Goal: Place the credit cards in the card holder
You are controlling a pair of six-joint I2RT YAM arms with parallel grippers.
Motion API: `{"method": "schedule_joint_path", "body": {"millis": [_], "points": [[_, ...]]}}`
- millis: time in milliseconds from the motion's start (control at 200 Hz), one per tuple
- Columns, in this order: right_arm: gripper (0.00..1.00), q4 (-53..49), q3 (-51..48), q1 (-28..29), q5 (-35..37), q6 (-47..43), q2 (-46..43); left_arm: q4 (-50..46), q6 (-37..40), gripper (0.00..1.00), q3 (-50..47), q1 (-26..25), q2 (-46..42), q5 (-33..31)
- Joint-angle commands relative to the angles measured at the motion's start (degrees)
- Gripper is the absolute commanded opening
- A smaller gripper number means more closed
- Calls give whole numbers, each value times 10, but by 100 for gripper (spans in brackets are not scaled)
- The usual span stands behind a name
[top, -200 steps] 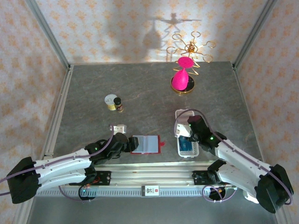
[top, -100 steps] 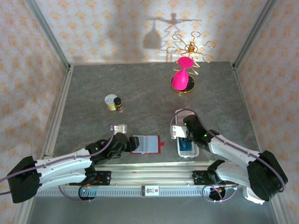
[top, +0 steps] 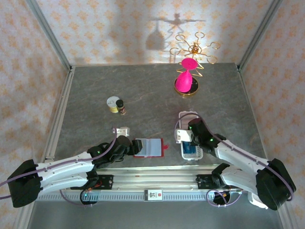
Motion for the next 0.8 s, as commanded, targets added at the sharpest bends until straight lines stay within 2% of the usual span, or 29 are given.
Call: {"method": "schedule_joint_path", "body": {"millis": [0, 796], "points": [[26, 6, -9, -2, 22, -1, -14, 12, 0, 71, -10, 0, -3, 3], [19, -13, 14, -2, 35, 8, -35, 13, -6, 70, -9, 1, 1, 13]]}}
